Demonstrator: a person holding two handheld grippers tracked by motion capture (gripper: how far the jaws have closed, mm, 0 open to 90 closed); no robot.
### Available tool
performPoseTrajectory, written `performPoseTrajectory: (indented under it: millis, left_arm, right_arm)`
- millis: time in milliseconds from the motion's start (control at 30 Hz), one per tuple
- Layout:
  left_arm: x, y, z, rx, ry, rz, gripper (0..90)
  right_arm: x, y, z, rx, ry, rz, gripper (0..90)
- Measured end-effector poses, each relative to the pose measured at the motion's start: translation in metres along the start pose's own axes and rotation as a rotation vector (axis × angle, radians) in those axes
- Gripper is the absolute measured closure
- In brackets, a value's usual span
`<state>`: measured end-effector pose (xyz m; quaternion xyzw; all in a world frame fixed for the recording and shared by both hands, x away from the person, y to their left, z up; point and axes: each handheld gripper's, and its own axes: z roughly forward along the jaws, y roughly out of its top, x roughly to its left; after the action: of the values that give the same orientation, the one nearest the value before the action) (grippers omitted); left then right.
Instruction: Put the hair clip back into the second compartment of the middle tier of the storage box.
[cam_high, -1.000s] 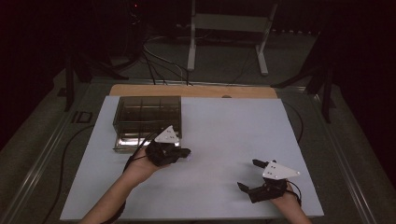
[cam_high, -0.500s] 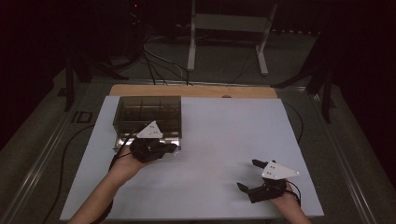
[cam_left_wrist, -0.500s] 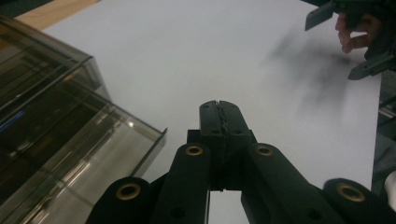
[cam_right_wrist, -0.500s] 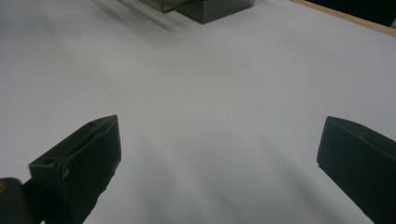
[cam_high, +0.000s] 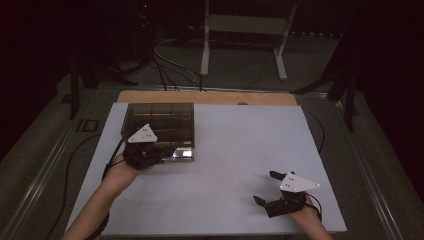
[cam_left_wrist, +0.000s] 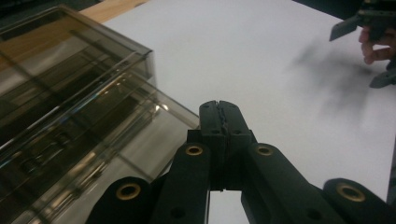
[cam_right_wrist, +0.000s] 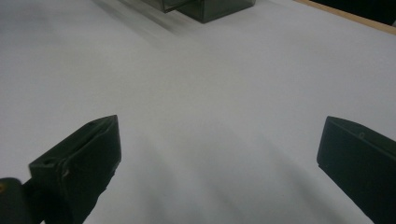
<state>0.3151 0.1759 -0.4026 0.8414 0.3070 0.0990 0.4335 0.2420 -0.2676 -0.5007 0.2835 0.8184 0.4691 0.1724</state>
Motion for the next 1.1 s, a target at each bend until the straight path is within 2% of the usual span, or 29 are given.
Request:
performPoseTrajectory:
  millis: [133,300,433,633,700,1100]
  left_arm:
    - [0.006,-0.001,-0.002,-0.004,0.015,-0.016,90.0]
    - [0.016,-0.005,-0.005,-0.021,0.026,-0.059,90.0]
    - [0.022,-0.009,-0.006,-0.025,0.042,-0.079,90.0]
    - [0.032,-0.016,-0.006,-0.012,0.082,-0.112,90.0]
    - [0.034,-0.019,-0.004,-0.008,0.087,-0.132,90.0]
    - [0.041,-0.028,0.006,0.004,0.122,-0.167,89.9]
  right_arm:
    - [0.001,0.000,0.000,0.000,0.003,-0.001,0.1]
    - [0.000,0.000,-0.001,-0.003,0.001,0.000,0.1]
    - [0.000,0.000,-0.001,-0.004,0.000,-0.001,0.1]
    - [0.000,0.000,-0.001,-0.002,0.000,0.000,0.1]
    - [0.000,0.000,-0.001,-0.001,0.000,0.001,0.1]
    - [0.001,0.000,-0.001,-0.001,0.001,-0.002,0.1]
